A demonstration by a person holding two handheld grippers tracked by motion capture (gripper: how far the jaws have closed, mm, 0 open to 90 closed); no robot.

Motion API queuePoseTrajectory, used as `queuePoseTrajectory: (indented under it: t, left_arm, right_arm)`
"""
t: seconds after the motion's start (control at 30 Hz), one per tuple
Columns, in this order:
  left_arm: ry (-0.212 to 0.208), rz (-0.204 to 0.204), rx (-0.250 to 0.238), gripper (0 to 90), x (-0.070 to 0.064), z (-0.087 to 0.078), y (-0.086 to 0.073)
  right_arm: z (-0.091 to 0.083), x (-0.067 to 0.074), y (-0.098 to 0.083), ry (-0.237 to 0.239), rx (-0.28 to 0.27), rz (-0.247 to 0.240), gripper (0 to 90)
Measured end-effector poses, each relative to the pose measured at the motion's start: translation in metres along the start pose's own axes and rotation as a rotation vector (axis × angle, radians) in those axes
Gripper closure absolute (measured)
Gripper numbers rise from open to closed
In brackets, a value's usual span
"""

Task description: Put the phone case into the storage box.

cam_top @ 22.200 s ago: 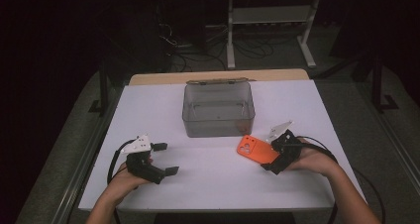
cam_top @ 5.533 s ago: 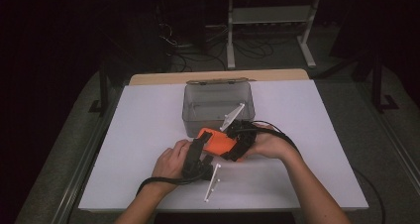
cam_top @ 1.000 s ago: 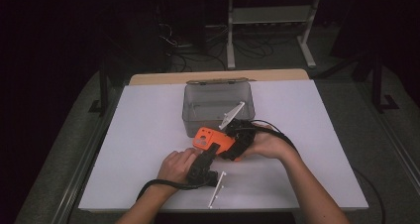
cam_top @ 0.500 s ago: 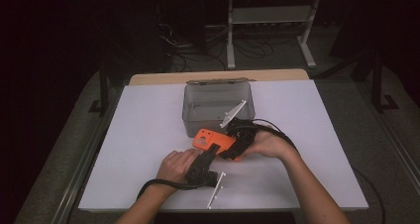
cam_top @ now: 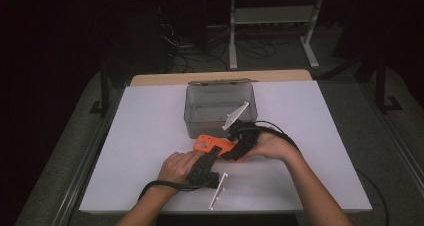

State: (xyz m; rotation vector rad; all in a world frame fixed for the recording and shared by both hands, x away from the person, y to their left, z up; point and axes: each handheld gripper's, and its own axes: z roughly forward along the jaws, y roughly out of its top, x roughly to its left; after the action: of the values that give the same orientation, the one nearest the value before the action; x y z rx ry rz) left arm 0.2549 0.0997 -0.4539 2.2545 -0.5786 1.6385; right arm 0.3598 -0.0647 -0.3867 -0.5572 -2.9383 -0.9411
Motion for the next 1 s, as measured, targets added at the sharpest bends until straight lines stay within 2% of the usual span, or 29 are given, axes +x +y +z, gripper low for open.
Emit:
queuePoseTrajectory:
  t: [0.47, 0.7, 1.0]
  left_arm:
    - [-0.004, -0.029, -0.007, 80.3, 0.001, 0.0, -0.002]
    - [-0.007, -0.053, -0.014, 80.2, 0.001, 0.0, -0.003]
    - [-0.011, -0.055, -0.01, 80.1, 0.002, -0.001, -0.005]
  right_arm:
    - [-0.01, -0.001, -0.003, 0.006, -0.048, 0.006, 13.7]
    - [-0.019, -0.003, -0.008, -0.005, -0.075, 0.021, 12.9]
    - [-0.031, -0.006, -0.02, -0.034, -0.105, 0.047, 12.7]
